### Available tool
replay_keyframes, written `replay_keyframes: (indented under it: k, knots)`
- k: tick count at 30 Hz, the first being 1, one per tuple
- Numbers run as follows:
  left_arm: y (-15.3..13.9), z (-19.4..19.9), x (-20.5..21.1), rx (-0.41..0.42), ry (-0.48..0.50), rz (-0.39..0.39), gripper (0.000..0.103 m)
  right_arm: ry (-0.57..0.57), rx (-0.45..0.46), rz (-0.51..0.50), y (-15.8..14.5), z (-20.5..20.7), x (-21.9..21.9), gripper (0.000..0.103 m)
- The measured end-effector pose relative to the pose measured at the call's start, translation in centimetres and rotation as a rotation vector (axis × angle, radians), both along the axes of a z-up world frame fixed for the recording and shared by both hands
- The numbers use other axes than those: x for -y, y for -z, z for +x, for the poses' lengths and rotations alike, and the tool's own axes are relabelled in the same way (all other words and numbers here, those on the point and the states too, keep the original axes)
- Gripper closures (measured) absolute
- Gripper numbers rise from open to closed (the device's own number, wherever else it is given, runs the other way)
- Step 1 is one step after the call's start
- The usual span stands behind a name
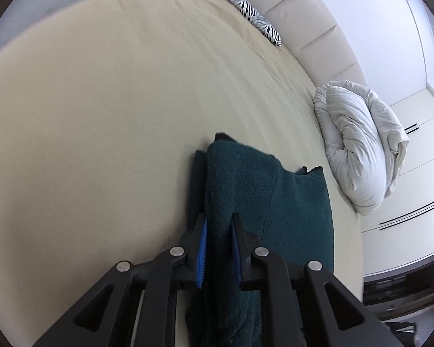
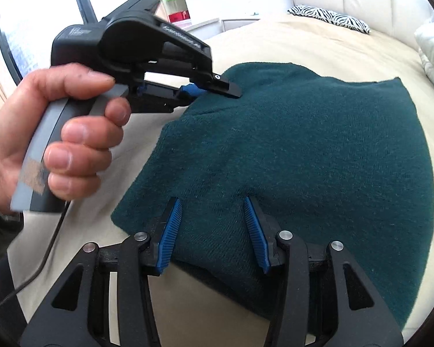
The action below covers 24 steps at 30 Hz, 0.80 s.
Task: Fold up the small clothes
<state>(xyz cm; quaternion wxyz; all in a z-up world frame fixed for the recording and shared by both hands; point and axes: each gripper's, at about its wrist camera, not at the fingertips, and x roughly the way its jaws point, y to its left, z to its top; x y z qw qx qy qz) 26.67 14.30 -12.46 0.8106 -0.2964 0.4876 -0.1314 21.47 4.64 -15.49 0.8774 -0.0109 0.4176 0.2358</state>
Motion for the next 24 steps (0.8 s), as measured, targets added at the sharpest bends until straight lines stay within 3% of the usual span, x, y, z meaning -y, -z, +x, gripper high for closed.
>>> replay_keyframes:
  k: [3,6,10,12,13,16,20,24]
  knots:
    - [-3.3,-2.2,0.7,0.104,-0.028,0.107,0.087,0.003,-0.013,0.073,-2.2,-1.2,2.8,0.059]
    - [-5.7,-4.7,3.6,0.211,0.025,0.216,0.087,0.043,0.038,0.167,-4.6,-2.9,6.7,0.059]
    - [-4.0,-5.8,7.8,0.211,0.134,0.373,0.087,0.101,0.000,0.293,-4.6,-3.5,12.4,0.059]
    - [-1.7,-5.6,7.2,0.158,0.121,0.375,0.092,0.127,-0.072,0.329,-3.4,-2.8,14.4,0.059]
    - [-1.2,-5.4,6.8,0.154,0.106,0.377,0.097,0.129,-0.105,0.353,-2.8,-2.7,14.9,0.059]
    - [-0.4,-5.3,6.1,0.166,0.107,0.393,0.097,0.148,-0.204,0.401,-0.4,-3.0,17.0,0.060]
    - [-0.2,-5.2,6.1,0.176,0.131,0.420,0.097,0.108,-0.219,0.427,-0.1,-4.8,18.2,0.060]
    - [0.1,-5.4,6.1,0.180,0.134,0.417,0.097,0.090,-0.223,0.554,-1.1,-5.8,19.7,0.058]
